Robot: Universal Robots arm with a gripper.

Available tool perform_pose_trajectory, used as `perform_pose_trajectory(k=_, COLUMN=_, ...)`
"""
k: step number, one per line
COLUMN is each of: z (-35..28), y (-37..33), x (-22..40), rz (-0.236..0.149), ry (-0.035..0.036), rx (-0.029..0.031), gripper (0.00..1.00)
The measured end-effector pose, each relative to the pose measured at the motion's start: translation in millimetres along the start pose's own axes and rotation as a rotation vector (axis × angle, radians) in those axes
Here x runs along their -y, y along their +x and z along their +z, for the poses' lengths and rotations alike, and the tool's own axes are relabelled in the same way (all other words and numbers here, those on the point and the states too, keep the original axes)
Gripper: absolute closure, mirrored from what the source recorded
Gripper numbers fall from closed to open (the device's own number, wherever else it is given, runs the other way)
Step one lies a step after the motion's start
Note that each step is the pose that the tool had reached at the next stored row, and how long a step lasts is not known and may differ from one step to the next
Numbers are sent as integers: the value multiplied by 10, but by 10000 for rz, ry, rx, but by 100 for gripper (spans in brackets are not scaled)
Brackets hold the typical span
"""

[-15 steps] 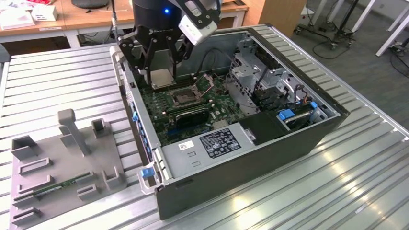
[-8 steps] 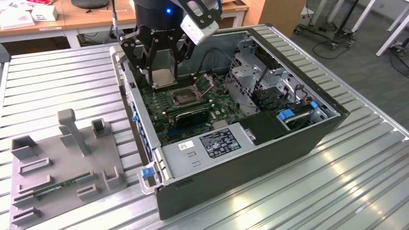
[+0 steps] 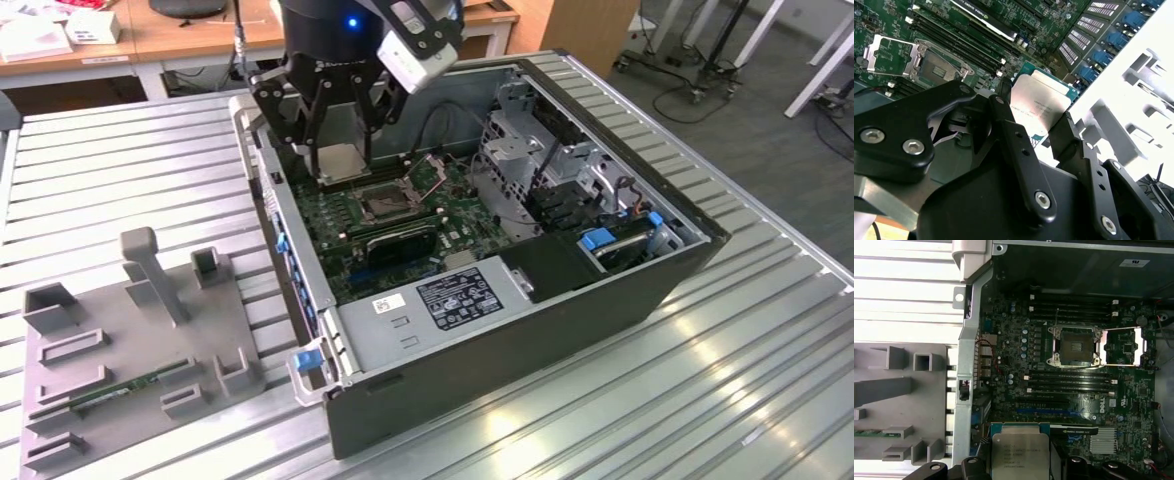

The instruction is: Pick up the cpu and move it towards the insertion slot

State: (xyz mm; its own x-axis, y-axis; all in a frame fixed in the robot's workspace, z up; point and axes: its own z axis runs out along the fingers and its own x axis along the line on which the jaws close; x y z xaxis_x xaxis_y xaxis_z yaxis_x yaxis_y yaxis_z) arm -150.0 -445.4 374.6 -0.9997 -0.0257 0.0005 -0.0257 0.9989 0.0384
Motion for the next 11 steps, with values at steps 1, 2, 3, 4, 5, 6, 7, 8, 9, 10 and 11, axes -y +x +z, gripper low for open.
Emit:
perform_pose_trajectory(k=1, z=0, y=-3, x=0, rz=0, ry=0, rx=0, gripper=45)
perform_pose_trajectory(k=2, z=0, y=-7, x=0, rz=-1, ry=0, rx=0, gripper=45)
perform_pose_trajectory(k=3, z=0, y=-12, x=0, rz=0, ry=1, rx=-1, gripper=45)
perform_pose_trajectory(k=4, z=0, y=-18, x=0, rz=1, ry=0, rx=0, gripper=45)
perform_pose_trajectory(k=5, z=0, y=-24, x=1, rz=1, ry=0, rx=0, gripper=45)
perform_pose_trajectory(k=6, z=0, y=-31, x=1, rz=1, ry=0, rx=0, gripper=45)
perform_pose_trajectory(k=7, z=0, y=-38, x=1, rz=1, ry=1, rx=-1, gripper=45)
perform_pose_trajectory(k=8, z=0, y=-45, x=1, rz=1, ry=-1, rx=0, gripper=45)
perform_pose_trajectory(k=9, z=0, y=-53, x=1, rz=1, ry=0, rx=0, gripper=45)
perform_pose_trajectory(k=10, z=0, y=-61, x=1, rz=1, ry=0, rx=0, gripper=45)
perform_pose_trajectory(k=11, z=0, y=-70, x=2, rz=1, ry=0, rx=0, gripper=45)
